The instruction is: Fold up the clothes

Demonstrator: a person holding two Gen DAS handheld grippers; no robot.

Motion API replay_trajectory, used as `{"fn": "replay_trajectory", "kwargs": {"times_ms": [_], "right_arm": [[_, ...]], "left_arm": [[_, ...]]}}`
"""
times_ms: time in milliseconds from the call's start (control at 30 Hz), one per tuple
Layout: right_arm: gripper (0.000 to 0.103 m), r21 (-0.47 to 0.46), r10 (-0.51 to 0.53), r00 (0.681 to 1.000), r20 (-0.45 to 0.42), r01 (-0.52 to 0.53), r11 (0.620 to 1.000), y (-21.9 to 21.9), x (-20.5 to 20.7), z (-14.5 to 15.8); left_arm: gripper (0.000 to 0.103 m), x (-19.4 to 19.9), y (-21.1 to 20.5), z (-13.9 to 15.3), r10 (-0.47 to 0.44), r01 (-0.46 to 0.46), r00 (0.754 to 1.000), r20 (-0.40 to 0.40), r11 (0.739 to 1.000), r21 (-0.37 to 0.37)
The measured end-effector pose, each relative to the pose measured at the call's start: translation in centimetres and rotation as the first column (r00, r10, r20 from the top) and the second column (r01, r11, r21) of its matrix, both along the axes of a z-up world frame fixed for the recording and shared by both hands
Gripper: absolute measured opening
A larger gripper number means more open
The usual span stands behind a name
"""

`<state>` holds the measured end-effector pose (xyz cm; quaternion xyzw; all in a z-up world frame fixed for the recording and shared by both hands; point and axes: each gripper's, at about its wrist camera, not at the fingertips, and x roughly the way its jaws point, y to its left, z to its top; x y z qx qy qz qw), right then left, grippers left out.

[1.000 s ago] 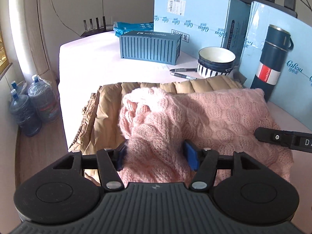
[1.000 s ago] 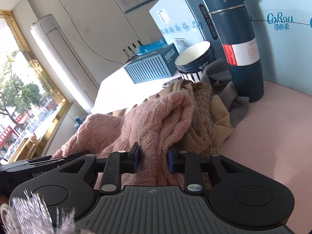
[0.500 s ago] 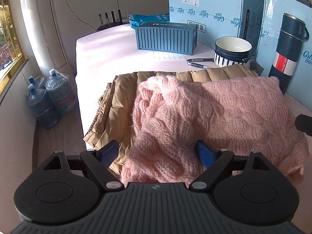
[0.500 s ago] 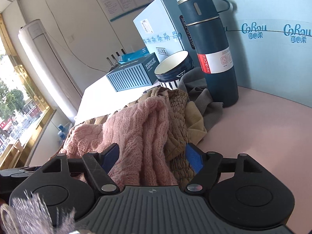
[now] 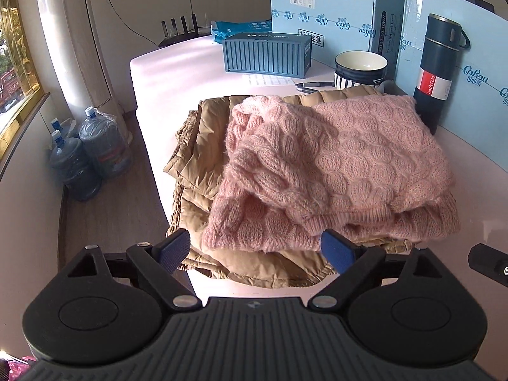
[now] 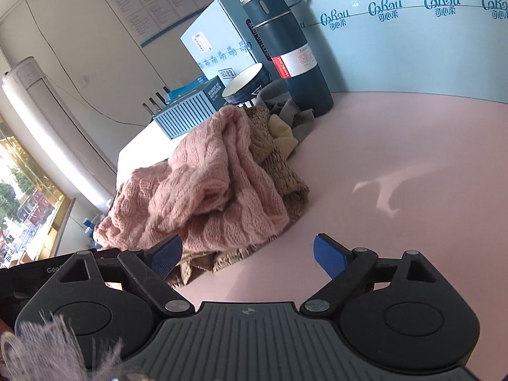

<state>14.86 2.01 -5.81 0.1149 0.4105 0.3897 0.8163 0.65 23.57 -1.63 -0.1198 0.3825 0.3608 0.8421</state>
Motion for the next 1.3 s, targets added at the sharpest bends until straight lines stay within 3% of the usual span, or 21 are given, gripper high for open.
{"fn": "replay_trajectory", "kwargs": {"times_ms": [233,367,667,1033,1300], "right_arm": [[0.09,-0.134,0.049,0.999,0.0,-0.049,0.99,0.3,-4.0,0.7],[0.1,-0.209,0.07,0.997,0.041,-0.06,0.976,0.5,-6.2,1.8],[0.1,-0.417,0.095,0.989,0.117,-0.038,0.908,1.1,-9.3,3.4],[0.1,-0.454,0.117,0.983,0.139,-0.042,0.89,1.1,-11.2,4.0],[0.1,-0.463,0.127,0.985,0.121,-0.057,0.884,2.0,-11.6,3.7]], "left_arm": [[0.089,-2.4,-2.2,-0.3,0.011,-0.012,1.0,-0.021,1.0,-0.022],[0.089,-3.3,-3.3,-0.1,0.017,-0.017,1.0,-0.013,0.999,-0.03],[0.089,-4.3,-5.1,0.6,0.018,-0.018,1.0,0.001,0.999,-0.035],[0.089,-4.1,-7.3,1.6,-0.044,0.044,0.999,-0.012,0.999,0.031],[0.089,-4.6,-6.9,1.6,-0.035,0.036,0.999,-0.021,0.998,0.047]]}}
